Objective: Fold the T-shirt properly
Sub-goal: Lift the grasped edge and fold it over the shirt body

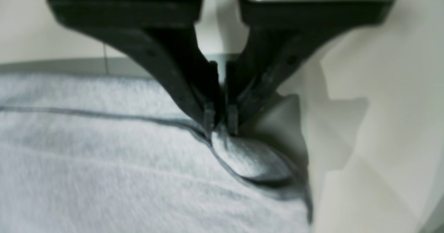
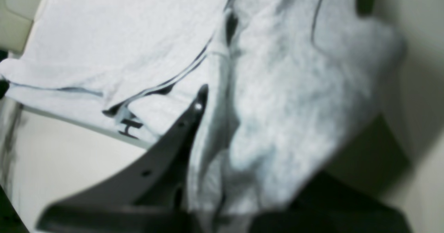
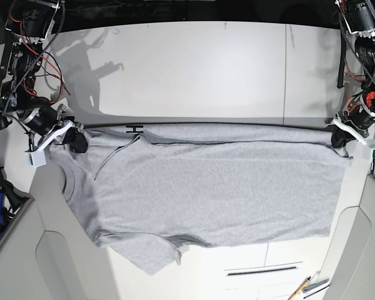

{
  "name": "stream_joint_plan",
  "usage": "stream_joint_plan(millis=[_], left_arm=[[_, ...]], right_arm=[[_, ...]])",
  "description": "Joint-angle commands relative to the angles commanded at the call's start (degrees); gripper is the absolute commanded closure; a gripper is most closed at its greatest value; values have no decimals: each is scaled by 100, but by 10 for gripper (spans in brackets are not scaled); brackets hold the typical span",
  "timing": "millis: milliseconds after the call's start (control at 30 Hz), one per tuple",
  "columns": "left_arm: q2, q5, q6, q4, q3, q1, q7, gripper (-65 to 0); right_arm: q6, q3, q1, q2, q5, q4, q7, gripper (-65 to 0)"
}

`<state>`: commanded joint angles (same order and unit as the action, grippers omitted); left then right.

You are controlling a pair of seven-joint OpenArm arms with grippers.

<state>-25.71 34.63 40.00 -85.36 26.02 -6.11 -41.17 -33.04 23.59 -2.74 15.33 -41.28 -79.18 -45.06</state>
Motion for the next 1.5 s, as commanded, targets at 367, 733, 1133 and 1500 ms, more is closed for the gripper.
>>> stream_joint_plan(millis=[367, 733, 1133, 1500], left_arm=[[2, 391, 0, -1104, 570, -1399, -516, 0], [33, 1609, 0, -1113, 1405, -2553, -890, 0], [35, 1834, 0, -1110, 1493, -3075, -949, 0], [33, 1917, 0, -1110, 1493, -3305, -1045, -364]], right_arm=[[-2, 114, 1276, 221, -267, -1008, -133, 0], [0, 310, 2490, 498, -275, -1930, -173, 0], [2, 420, 2865, 496, -260, -2035, -210, 0], [26, 431, 2929, 496, 234, -2035, -210, -344]])
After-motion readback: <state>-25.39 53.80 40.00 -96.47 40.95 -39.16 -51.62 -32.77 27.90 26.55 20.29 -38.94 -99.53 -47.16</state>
